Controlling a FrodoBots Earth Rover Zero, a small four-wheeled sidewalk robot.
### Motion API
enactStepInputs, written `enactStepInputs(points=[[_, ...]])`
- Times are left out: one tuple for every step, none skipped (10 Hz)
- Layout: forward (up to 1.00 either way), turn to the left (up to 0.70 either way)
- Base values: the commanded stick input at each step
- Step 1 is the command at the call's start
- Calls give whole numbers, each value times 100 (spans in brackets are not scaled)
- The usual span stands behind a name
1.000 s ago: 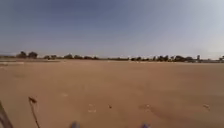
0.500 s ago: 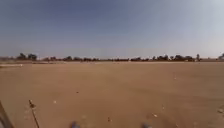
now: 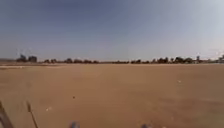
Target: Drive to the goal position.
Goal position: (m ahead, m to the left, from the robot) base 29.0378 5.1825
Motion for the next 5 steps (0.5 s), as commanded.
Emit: enactStepInputs(points=[[50,0],[50,0],[50,0],[50,0],[50,0]])
